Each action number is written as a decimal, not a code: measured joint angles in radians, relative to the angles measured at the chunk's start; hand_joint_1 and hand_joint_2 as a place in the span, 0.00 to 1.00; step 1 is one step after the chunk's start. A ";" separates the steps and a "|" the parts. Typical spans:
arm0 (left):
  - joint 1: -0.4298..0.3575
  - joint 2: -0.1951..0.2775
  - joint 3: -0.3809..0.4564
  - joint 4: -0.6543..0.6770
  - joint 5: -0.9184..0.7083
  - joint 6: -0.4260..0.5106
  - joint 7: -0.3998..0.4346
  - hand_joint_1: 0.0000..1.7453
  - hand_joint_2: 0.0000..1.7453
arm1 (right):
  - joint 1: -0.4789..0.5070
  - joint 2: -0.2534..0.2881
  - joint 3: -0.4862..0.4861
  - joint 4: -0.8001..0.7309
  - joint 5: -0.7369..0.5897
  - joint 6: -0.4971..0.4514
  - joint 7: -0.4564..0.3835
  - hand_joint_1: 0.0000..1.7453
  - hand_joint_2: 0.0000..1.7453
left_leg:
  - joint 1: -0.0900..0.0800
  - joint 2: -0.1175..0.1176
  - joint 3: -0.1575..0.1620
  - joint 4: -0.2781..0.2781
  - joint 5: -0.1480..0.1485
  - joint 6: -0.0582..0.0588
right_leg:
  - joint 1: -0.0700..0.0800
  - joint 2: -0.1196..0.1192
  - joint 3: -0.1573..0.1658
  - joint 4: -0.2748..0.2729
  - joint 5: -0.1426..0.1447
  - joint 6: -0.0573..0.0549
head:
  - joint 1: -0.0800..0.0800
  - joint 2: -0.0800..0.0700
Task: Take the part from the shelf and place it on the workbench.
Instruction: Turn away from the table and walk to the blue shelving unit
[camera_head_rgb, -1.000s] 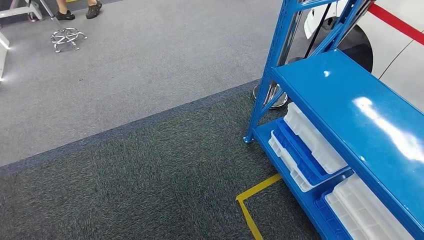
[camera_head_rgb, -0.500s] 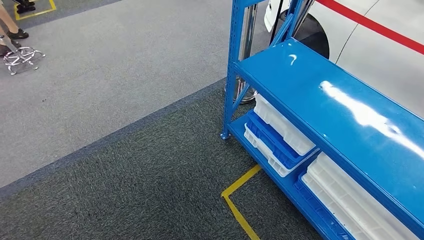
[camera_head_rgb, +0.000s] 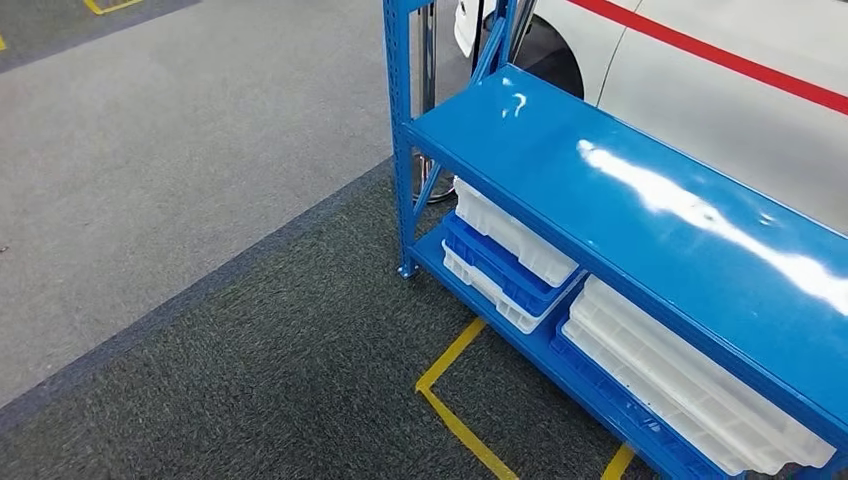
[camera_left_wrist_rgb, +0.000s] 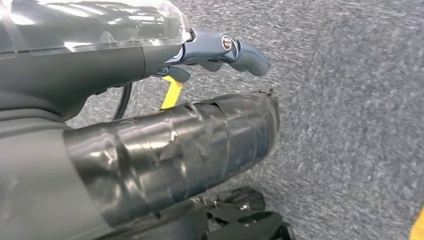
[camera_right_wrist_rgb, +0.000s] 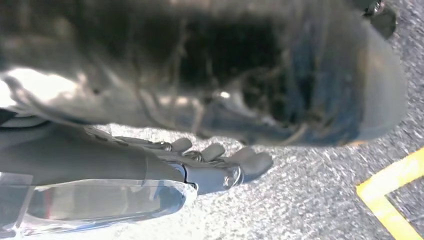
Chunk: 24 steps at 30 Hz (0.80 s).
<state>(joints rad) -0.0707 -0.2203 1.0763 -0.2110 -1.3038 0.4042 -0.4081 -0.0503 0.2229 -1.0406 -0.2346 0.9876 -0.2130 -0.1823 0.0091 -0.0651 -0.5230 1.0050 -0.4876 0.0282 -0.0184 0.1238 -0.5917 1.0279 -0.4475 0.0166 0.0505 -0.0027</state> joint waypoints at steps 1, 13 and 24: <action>-0.001 -0.001 0.000 0.000 0.000 0.000 0.001 0.00 0.00 | 0.001 0.000 0.000 0.000 0.000 0.000 0.001 0.00 0.00 | 0.002 0.012 0.003 -0.007 0.005 0.006 | 0.002 -0.017 -0.005 0.009 -0.007 0.005 | 0.001 0.000; 0.001 -0.002 0.000 0.000 -0.004 -0.001 0.006 0.00 0.00 | -0.002 -0.006 0.000 0.000 0.011 0.004 0.002 0.00 0.00 | -0.005 0.161 0.016 -0.005 -0.011 -0.007 | 0.006 -0.190 0.023 -0.005 -0.019 0.005 | 0.004 0.000; 0.003 -0.002 0.000 0.000 -0.005 -0.001 0.009 0.00 0.00 | 0.001 -0.006 0.000 0.001 0.013 0.003 0.010 0.00 0.00 | 0.004 0.074 -0.099 0.259 -0.118 -0.039 | -0.001 -0.075 0.017 -0.013 -0.002 -0.029 | -0.002 0.000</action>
<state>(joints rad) -0.0673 -0.2221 1.0765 -0.2110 -1.3089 0.4036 -0.3986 -0.0498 0.2171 -1.0407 -0.2338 1.0009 -0.2102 -0.1725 0.0135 0.0088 -0.6222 1.2637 -0.6060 -0.0105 -0.0197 0.0489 -0.5743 1.0144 -0.4490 -0.0122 0.0489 -0.0027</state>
